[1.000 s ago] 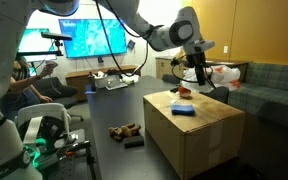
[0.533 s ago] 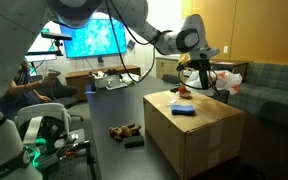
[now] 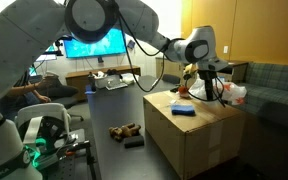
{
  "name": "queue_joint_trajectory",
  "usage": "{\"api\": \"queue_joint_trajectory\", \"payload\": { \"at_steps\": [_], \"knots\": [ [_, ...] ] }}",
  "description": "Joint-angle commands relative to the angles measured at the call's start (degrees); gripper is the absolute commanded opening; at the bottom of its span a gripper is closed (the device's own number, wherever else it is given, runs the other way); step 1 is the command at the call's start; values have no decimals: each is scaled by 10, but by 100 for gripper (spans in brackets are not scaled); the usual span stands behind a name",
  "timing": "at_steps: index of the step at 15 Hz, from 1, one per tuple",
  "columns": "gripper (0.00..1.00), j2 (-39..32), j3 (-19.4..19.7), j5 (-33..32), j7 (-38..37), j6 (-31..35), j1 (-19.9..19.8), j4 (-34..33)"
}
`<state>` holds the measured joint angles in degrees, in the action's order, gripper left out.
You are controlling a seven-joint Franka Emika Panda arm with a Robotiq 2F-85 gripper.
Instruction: Put the objects on the table on top of the box and put the objects on the box on the table
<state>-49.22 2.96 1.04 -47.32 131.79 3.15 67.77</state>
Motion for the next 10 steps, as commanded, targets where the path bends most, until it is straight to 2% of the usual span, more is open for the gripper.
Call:
{"api": "queue_joint_trajectory", "payload": {
  "at_steps": [1,2,3,10],
  "knots": [
    [0,-42,2,22,15,-38,-8,-73],
    [25,-44,2,23,15,-43,-9,-77],
    [26,-46,4,21,14,-47,-8,-79],
    [78,-17,11,7,13,-65,6,-49]
  ]
}}
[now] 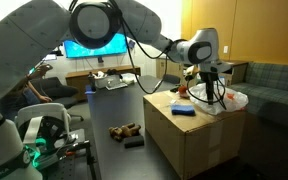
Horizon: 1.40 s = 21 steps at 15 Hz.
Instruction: Put the objects on the table on top of the box and put the objects on the box on the table
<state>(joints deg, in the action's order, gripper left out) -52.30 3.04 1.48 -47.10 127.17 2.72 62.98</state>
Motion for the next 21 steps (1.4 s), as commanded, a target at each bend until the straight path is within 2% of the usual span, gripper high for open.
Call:
{"api": "queue_joint_trajectory", "payload": {
  "at_steps": [1,3,4,11,16,21],
  "knots": [
    [84,26,13,-1,9,-20,15,13],
    [99,47,16,-8,6,-28,26,35],
    [100,58,18,-12,5,-32,32,46],
    [99,112,26,-64,-10,-37,96,87],
    [100,92,13,-80,2,-39,127,60],
    [100,70,3,-76,20,-33,136,41]
  ]
}}
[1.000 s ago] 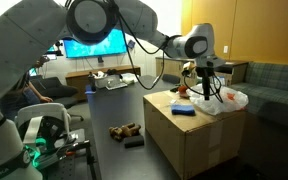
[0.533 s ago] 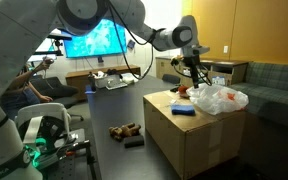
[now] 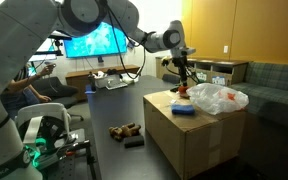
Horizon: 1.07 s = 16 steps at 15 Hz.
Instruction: Put the objects on the table on top of the box and put the objects on the box on the table
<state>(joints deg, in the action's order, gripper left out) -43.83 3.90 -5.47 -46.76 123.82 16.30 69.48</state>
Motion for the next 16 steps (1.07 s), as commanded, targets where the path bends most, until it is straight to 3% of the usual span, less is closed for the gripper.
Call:
{"api": "queue_joint_trajectory", "payload": {
  "at_steps": [1,16],
  "knots": [
    [100,-19,-7,-6,22,2,0,-27],
    [100,-107,-27,5,143,25,10,-129]
  ]
}}
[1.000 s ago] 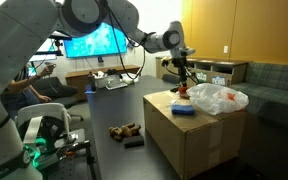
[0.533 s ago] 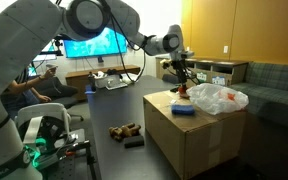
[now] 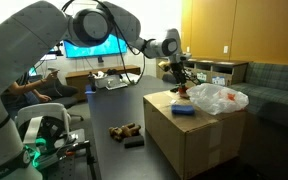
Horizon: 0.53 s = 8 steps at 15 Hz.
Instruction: Put the objects on the table on top of the box and put the objects on the box on the table
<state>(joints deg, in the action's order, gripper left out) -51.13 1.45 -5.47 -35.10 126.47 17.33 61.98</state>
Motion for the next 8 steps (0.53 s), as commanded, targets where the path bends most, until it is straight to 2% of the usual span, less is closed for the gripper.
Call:
{"api": "queue_joint_trajectory", "payload": {
  "at_steps": [1,8],
  "knots": [
    [100,-41,-3,7,32,-2,-1,-60],
    [100,-90,-2,13,51,-11,-1,-117]
  ]
}}
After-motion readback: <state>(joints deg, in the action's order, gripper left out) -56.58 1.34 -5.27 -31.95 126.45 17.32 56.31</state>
